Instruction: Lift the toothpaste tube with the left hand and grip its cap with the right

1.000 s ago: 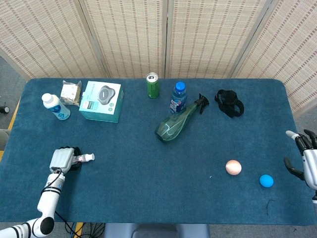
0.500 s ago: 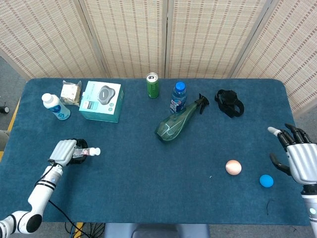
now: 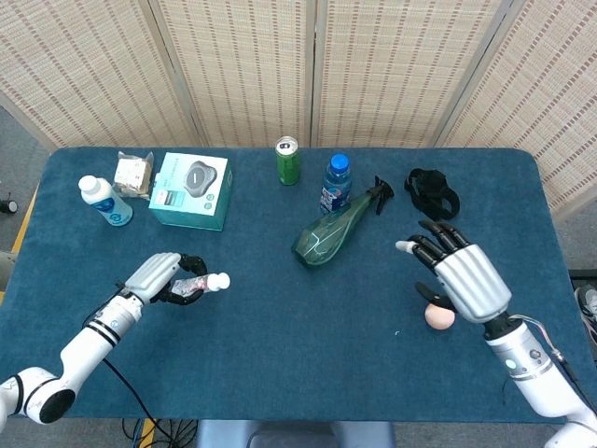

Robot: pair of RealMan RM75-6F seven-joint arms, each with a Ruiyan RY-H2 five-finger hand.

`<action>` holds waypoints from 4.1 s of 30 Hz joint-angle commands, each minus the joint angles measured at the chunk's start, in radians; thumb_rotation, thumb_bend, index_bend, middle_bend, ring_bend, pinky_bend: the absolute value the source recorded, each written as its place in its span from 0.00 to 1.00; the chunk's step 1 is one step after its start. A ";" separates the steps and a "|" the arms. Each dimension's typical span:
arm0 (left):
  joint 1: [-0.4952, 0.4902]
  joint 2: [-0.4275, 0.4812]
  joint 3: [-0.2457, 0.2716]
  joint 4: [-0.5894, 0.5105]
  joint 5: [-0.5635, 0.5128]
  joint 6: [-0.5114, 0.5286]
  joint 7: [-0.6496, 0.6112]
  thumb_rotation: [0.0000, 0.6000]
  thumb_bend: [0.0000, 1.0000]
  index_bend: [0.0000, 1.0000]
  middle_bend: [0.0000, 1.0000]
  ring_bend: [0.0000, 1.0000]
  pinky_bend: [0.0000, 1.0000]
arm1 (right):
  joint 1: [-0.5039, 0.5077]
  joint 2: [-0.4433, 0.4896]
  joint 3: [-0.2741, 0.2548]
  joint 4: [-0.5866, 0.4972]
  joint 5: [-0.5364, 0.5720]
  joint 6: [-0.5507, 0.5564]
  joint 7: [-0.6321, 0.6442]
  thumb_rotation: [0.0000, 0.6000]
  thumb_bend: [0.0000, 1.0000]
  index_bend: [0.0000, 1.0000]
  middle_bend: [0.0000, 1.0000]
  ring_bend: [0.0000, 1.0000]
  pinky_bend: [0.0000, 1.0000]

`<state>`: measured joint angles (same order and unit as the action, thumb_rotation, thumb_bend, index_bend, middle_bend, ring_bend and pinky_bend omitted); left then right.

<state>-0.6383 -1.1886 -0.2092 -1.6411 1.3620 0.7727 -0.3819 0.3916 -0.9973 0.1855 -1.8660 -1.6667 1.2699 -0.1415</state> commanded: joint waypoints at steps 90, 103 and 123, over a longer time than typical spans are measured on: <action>-0.297 0.010 0.085 0.052 0.115 -0.132 -0.476 1.00 0.43 0.57 0.60 0.37 0.32 | 0.575 -0.499 0.055 0.306 0.098 -0.262 -0.100 1.00 0.20 0.59 0.38 0.15 0.20; -0.295 0.003 0.088 0.065 0.123 -0.119 -0.552 1.00 0.43 0.57 0.60 0.38 0.33 | 0.571 -0.534 0.063 0.338 0.081 -0.186 -0.100 1.00 0.21 0.62 0.39 0.14 0.20; -0.313 0.031 0.124 0.136 0.203 -0.116 -0.874 1.00 0.44 0.58 0.60 0.38 0.33 | 0.550 -0.484 0.043 0.270 0.120 -0.203 -0.124 1.00 0.23 0.62 0.40 0.14 0.20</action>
<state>-0.9489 -1.1588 -0.0896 -1.5100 1.5610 0.6537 -1.2512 0.9432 -1.4852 0.2305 -1.5907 -1.5506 1.0705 -0.2626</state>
